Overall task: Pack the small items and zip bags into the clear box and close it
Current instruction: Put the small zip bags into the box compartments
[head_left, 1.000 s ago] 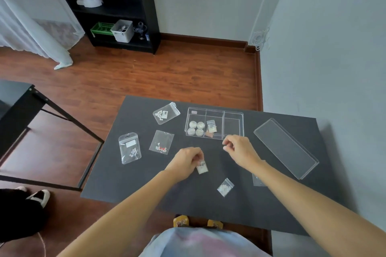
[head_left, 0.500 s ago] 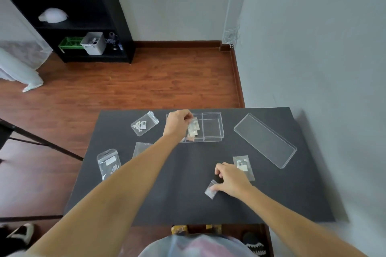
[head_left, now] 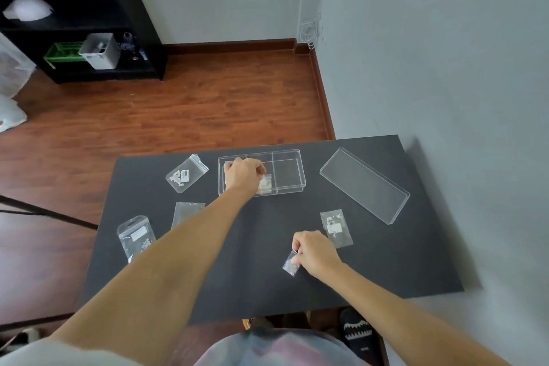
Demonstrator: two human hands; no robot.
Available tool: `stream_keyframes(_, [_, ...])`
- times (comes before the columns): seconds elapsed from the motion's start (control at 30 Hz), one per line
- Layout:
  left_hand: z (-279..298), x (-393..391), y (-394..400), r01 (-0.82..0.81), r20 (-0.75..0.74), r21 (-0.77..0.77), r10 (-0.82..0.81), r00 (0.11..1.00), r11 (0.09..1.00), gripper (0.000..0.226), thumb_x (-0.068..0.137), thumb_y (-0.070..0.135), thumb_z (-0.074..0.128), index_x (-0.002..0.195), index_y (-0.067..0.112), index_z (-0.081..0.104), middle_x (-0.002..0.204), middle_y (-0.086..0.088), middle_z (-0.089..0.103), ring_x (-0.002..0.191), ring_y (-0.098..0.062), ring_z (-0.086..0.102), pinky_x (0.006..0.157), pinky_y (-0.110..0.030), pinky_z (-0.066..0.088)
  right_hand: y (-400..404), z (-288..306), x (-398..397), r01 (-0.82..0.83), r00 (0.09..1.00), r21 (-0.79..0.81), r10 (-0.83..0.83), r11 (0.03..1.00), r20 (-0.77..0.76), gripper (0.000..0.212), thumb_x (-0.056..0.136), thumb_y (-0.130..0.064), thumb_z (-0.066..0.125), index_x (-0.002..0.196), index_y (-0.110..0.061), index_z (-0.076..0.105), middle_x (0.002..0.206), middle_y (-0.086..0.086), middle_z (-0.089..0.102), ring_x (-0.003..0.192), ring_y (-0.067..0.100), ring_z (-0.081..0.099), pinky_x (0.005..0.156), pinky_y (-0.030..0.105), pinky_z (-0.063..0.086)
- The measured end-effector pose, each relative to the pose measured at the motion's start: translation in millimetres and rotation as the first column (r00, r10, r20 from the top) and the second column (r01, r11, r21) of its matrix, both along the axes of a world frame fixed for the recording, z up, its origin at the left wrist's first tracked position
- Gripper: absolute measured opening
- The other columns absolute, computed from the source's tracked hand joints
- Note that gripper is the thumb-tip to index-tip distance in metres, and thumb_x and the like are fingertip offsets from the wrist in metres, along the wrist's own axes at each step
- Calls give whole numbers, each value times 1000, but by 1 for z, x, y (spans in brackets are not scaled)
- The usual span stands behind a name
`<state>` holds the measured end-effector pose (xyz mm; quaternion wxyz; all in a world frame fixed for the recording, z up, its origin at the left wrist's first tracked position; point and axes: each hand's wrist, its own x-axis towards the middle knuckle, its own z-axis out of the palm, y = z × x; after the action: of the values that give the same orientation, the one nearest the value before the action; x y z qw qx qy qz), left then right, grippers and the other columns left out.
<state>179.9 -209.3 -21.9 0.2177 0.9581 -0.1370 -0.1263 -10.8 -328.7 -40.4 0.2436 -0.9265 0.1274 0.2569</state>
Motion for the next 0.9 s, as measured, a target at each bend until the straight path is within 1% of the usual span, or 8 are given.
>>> stream_keyframes(0.2, [-12, 4, -2, 7, -34, 91, -4, 999, 996, 19, 95, 21, 56, 99, 32, 71, 111, -2, 67, 116, -27, 46, 81, -28, 32, 0, 0, 0, -2, 1000, 12, 2, 1000, 10, 8, 80, -14, 70, 86, -11, 66, 95, 5, 72, 90, 22, 63, 71, 30, 48])
stream_keyframes(0.3, [-13, 3, 1, 95, 27, 119, -99, 995, 988, 21, 93, 22, 56, 108, 31, 70, 110, -1, 70, 116, -23, 45, 93, -32, 27, -2, -1, -1, -4, 1000, 22, 4, 1000, 14, 4, 78, -13, 69, 82, -11, 66, 95, 3, 71, 85, 18, 59, 64, 26, 41])
stream_keyframes(0.37, [-13, -1, 6, 132, 90, 87, -140, 986, 987, 23, 91, 21, 57, 110, 28, 69, 113, 2, 70, 116, -21, 45, 99, -36, 22, -2, -1, -1, -7, 1000, 27, 6, 1000, 25, 6, 78, -13, 68, 83, -10, 68, 95, 3, 70, 84, 19, 58, 63, 25, 39])
stream_keyframes(0.5, [-15, -12, 23, 99, 197, 0, -97, 976, 995, 28, 91, 27, 58, 119, 24, 65, 131, 3, 57, 125, -21, 44, 108, -39, 17, -2, -1, 1, -37, 999, 43, 35, 998, 37, 1, 80, -11, 64, 80, -11, 65, 94, 4, 67, 82, 20, 55, 65, 29, 42])
stream_keyframes(0.6, [-15, -22, 40, 24, 209, 16, -27, 978, 1000, 42, 93, 36, 55, 133, 24, 53, 147, -1, 41, 136, -25, 34, 114, -44, 18, -6, 4, 9, -11, 998, 81, 6, 997, 58, 10, 86, -12, 59, 78, -16, 56, 83, 0, 65, 85, 22, 57, 72, 35, 48])
stream_keyframes(0.7, [-18, -33, 55, -62, 143, 53, 54, 988, 997, 54, 97, 42, 46, 146, 23, 34, 160, -7, 17, 148, -25, 14, 119, -50, 11, -11, 17, 28, 5, 989, 110, -21, 994, 147, 17, 88, -12, 59, 75, -20, 52, 76, -1, 64, 79, 25, 57, 74, 39, 51])
stream_keyframes(0.8, [-24, -40, 62, -136, 22, 82, 135, 991, 987, 65, 99, 48, 33, 153, 19, 11, 163, -6, -1, 151, -22, -3, 120, -54, 6, -15, 35, 56, 24, 965, 114, -53, 993, 259, 12, 88, -15, 63, 77, -18, 58, 71, -3, 65, 72, 23, 59, 71, 37, 52])
stream_keyframes(0.9, [-26, -42, 62, -185, -74, 95, 192, 979, 978, 72, 99, 53, 25, 153, 13, -2, 164, -2, -7, 151, -19, -10, 119, -56, 3, -16, 51, 88, 18, 931, 95, -51, 995, 361, 9, 88, -16, 62, 80, -15, 63, 69, -1, 67, 68, 24, 62, 68, 37, 54])
